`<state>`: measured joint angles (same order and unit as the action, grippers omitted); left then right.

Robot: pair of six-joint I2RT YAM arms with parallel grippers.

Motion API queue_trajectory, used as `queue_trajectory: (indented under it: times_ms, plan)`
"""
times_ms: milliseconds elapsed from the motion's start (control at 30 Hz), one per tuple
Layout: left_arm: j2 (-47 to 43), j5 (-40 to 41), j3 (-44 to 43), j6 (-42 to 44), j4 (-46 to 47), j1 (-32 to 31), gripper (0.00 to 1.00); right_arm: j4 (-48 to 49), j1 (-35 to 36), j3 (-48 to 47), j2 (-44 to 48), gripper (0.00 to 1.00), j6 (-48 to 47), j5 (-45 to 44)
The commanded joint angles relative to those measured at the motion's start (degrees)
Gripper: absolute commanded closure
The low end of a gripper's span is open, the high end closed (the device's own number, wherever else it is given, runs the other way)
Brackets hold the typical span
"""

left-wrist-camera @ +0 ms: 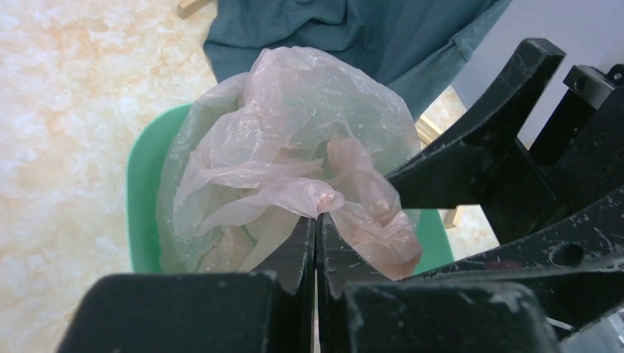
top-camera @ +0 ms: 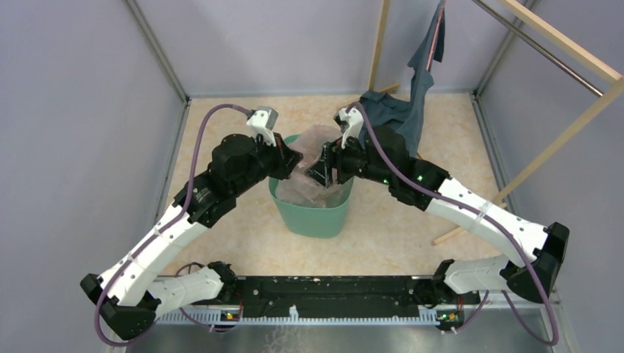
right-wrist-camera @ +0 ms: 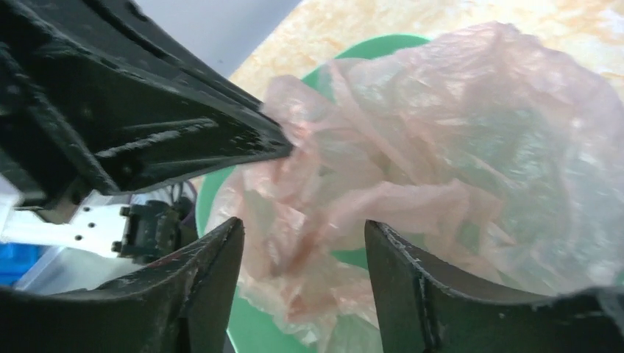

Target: Put the trash bags into the trash bin

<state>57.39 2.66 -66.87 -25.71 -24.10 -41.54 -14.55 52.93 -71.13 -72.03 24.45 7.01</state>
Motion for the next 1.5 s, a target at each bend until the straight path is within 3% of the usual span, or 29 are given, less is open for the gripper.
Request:
queue_trajectory:
  times_ms: [0,100,200,533,767,900,1100,1167,1233,1367,1467]
  plan:
    - [-2.9,-1.2,-4.7,4.9,-2.4,0.4,1.00,-9.6,0.5,-5.1,3.3,0.30,-12.3,-9.3]
    - [-4.7,-4.4,-5.3,5.5,-5.9,0.4,1.00,-11.5,0.5,-5.6,4.8,0.17,-17.1,-8.9]
    - [-7.4,-5.9,-4.4,5.5,-7.5,0.4,1.00,-11.4,0.6,-5.3,5.4,0.15,-19.9,-6.1]
    - [-8.6,-3.3,-9.0,14.0,-16.5,0.4,1.00,-8.5,2.8,-2.3,6.7,0.37,-21.9,4.2]
    - [-8.9,-2.0,-9.4,19.2,-20.3,0.4,1.00,-3.6,4.3,2.4,5.8,0.30,-23.0,2.7]
    - [-9.3,0.9,-9.6,20.7,-22.3,0.4,1.00,-3.2,5.5,1.7,4.3,0.45,-24.2,-8.5]
    - [-10.4,3.2,-9.3,21.6,-25.1,0.4,1.00,3.0,5.4,3.7,4.9,0.65,-23.0,-12.6]
    - [-11.1,3.6,-8.7,21.4,-24.9,0.4,1.00,6.6,5.4,5.4,5.5,0.77,-22.3,-13.7]
    - [-11.7,5.3,-8.2,19.8,-24.6,0.4,1.00,9.9,5.5,6.9,6.3,0.98,-21.5,-16.2]
    - [-12.7,10.9,-7.0,15.0,-26.0,0.4,1.00,11.6,5.4,6.9,8.8,1.00,-17.0,-23.8]
    - [-14.0,13.2,-6.6,14.0,-27.1,0.4,1.00,10.6,5.4,6.6,10.7,1.00,-16.8,-21.1]
